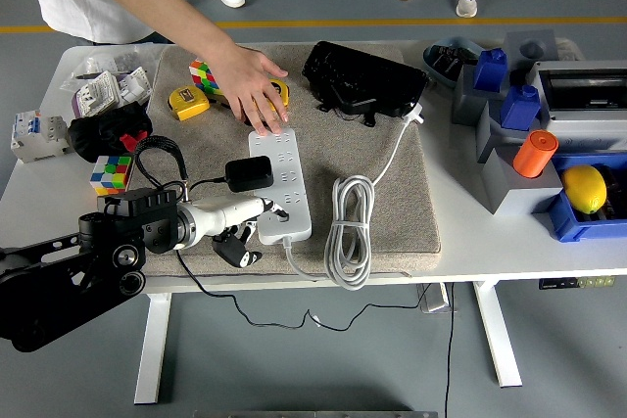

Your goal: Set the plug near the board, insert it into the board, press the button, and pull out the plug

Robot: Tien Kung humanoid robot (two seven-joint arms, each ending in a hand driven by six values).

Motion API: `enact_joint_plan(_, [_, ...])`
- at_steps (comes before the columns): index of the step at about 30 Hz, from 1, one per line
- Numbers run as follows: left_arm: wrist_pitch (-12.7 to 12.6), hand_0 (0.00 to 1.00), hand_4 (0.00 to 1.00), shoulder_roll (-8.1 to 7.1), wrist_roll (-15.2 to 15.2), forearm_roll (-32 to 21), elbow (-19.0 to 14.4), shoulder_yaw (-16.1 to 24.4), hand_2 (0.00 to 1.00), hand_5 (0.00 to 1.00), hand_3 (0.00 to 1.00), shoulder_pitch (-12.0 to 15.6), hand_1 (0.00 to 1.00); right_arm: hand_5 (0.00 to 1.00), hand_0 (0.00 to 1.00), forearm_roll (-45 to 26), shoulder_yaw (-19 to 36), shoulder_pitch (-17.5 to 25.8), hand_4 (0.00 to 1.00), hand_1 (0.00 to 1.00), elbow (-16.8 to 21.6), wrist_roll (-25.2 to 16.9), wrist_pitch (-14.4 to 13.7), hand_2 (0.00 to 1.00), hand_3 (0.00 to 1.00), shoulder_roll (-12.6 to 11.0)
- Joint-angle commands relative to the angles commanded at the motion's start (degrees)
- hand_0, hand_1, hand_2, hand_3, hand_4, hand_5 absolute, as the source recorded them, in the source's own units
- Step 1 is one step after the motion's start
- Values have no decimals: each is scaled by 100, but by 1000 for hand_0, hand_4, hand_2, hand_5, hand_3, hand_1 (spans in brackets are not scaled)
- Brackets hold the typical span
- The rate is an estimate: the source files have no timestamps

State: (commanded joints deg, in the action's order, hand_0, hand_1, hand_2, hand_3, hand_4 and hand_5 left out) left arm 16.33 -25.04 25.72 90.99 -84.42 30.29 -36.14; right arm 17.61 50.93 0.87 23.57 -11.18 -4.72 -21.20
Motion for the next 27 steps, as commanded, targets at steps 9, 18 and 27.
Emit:
enact_joint_plan(9, [-78, 35, 631, -49, -102, 43, -118, 262, 165, 2, 860, 6, 92, 606, 711, -2, 4, 9, 998, 714, -3, 1, 0, 702, 598, 4])
enact_joint_plan(18, [-373, 52, 605, -127, -484, 0, -315, 597, 218, 2, 856, 115, 116, 606, 711, 0, 18, 18, 998, 715, -9, 2, 2, 702, 598, 16])
enact_joint_plan(27, [-1329, 191, 956, -140, -1566, -512, -84, 1233, 459, 296, 817, 449, 362, 606, 710, 12, 13, 15, 998, 714, -10, 4, 5, 702, 598, 42])
